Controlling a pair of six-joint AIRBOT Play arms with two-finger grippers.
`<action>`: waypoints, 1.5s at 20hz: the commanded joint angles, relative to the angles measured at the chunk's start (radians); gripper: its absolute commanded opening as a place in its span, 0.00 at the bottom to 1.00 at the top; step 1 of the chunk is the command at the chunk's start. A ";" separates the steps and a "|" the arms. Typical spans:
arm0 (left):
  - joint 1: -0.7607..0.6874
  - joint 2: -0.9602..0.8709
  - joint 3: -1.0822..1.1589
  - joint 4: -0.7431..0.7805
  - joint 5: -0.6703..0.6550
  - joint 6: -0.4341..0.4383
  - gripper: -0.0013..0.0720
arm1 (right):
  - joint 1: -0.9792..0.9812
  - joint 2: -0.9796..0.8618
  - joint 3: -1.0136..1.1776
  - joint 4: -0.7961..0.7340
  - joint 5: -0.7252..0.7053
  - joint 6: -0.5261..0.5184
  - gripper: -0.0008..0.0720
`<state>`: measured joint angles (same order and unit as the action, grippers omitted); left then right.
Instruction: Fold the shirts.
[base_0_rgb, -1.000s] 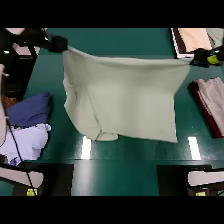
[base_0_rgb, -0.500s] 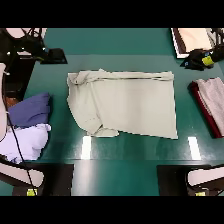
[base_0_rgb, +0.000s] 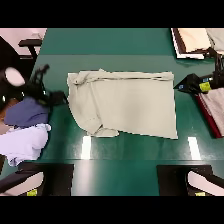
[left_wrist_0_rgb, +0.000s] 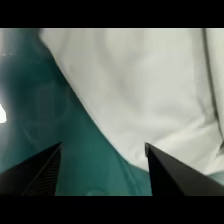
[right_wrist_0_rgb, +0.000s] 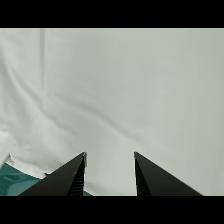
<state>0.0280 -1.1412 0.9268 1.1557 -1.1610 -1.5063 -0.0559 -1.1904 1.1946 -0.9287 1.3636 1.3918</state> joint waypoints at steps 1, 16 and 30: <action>0.002 0.156 -0.301 -0.156 0.124 -0.005 0.84 | 0.000 0.131 -0.125 0.022 -0.058 -0.005 0.51; -0.157 0.168 -0.508 -0.383 0.432 0.065 0.84 | 0.000 0.232 -0.135 0.021 -0.081 0.021 0.51; -0.177 0.168 -0.204 -0.142 0.286 0.014 0.05 | -0.198 0.257 -0.229 -0.253 0.116 0.029 0.51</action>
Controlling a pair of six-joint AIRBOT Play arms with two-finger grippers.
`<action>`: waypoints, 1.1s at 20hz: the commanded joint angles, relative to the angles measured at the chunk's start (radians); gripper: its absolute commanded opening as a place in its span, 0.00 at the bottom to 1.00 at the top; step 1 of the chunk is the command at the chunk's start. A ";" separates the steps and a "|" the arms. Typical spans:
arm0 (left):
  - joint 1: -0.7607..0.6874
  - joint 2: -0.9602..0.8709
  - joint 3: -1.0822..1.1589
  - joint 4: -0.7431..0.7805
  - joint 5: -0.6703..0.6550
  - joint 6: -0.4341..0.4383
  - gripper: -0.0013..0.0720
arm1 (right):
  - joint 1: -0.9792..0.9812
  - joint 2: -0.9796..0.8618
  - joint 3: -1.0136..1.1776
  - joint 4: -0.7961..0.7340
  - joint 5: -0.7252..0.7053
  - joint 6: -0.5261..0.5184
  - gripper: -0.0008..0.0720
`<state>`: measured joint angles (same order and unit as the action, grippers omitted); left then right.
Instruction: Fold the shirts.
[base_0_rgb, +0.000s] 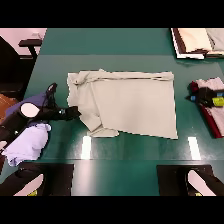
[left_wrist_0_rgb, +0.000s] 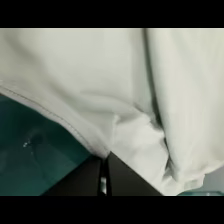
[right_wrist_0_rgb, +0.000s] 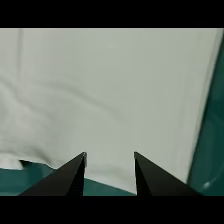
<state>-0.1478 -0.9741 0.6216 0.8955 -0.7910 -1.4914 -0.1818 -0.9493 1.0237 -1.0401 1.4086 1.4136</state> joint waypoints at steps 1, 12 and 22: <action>-0.001 0.001 0.135 0.144 -0.106 -0.001 0.05 | -0.114 0.029 -0.121 -0.158 0.071 0.008 0.55; -0.001 0.001 0.186 0.163 -0.119 -0.001 0.05 | -0.233 -0.117 -0.558 0.038 -0.134 -0.068 0.62; -0.001 0.097 0.290 0.274 -0.178 -0.002 0.05 | -0.039 -0.062 -0.460 0.079 -0.201 -0.068 0.04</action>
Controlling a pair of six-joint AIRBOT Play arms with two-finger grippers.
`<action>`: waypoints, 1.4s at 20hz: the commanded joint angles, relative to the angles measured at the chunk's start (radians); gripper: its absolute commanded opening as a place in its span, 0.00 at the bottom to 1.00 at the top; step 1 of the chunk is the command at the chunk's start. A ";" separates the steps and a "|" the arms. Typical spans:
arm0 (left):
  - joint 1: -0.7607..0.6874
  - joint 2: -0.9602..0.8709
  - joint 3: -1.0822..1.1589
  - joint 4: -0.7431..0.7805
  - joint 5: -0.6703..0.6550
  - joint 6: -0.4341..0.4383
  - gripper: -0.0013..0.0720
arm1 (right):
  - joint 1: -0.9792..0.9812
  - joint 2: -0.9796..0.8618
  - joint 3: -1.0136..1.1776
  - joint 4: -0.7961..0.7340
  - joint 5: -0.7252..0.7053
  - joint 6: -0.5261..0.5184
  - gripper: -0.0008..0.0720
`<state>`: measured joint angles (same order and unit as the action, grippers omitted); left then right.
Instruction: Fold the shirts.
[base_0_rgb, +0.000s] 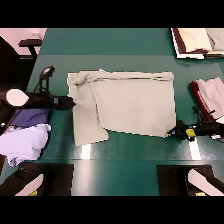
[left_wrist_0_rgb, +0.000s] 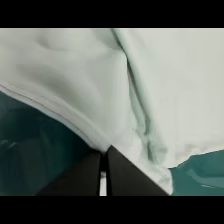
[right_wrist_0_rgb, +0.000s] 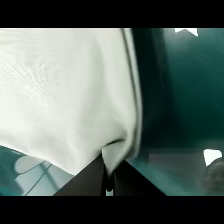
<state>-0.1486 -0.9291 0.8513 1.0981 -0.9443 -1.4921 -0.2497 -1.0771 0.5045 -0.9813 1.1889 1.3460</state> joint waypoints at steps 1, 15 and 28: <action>0.000 0.086 0.117 0.110 -0.040 -0.002 0.05 | 0.029 0.110 0.119 0.021 0.037 0.001 0.04; 0.000 0.211 1.211 0.291 -0.075 -0.028 0.05 | 0.028 0.240 1.525 -0.185 0.296 0.134 0.04; 0.000 -0.143 0.875 0.360 -0.362 -0.079 0.05 | 0.097 -0.075 1.244 -0.262 0.403 0.177 0.04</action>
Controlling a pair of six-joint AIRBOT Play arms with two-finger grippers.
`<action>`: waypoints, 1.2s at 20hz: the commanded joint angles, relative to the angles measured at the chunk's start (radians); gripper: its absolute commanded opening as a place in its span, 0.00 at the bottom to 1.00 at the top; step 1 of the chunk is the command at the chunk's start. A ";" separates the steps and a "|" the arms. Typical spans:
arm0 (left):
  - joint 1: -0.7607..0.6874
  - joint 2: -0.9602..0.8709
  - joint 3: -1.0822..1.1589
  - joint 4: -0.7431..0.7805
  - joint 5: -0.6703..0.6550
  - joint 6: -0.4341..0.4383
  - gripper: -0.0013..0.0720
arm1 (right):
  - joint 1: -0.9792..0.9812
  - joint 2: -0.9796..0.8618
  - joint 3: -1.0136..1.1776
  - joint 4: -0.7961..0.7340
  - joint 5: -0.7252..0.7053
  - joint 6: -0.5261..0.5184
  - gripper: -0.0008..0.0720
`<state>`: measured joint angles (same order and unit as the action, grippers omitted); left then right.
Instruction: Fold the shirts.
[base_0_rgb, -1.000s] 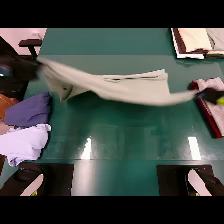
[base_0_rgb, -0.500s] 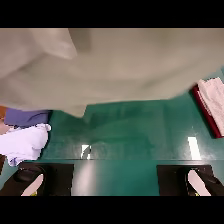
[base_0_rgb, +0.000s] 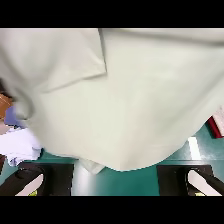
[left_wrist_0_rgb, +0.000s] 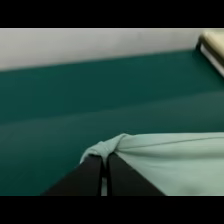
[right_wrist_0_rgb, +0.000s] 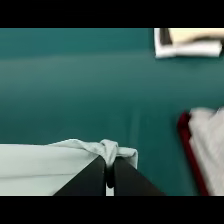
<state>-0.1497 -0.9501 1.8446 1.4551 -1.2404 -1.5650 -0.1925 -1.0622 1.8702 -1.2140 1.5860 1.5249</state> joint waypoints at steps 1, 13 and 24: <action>0.001 -0.182 -0.174 0.003 -0.054 -0.007 0.05 | 0.071 -0.145 -0.151 -0.062 0.004 -0.005 0.04; 0.121 -0.617 -0.287 -0.174 0.380 -0.003 0.05 | 0.172 -0.754 0.150 -0.113 -0.195 -0.036 0.04; 0.176 -0.618 -0.488 -0.290 0.108 0.212 0.05 | 0.174 -0.596 -0.285 -0.113 -0.252 -0.077 0.04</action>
<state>0.0227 -1.5669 1.4414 1.1831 -1.1202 -1.3773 -0.0212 -1.7008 1.7115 -1.3315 1.3754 1.4521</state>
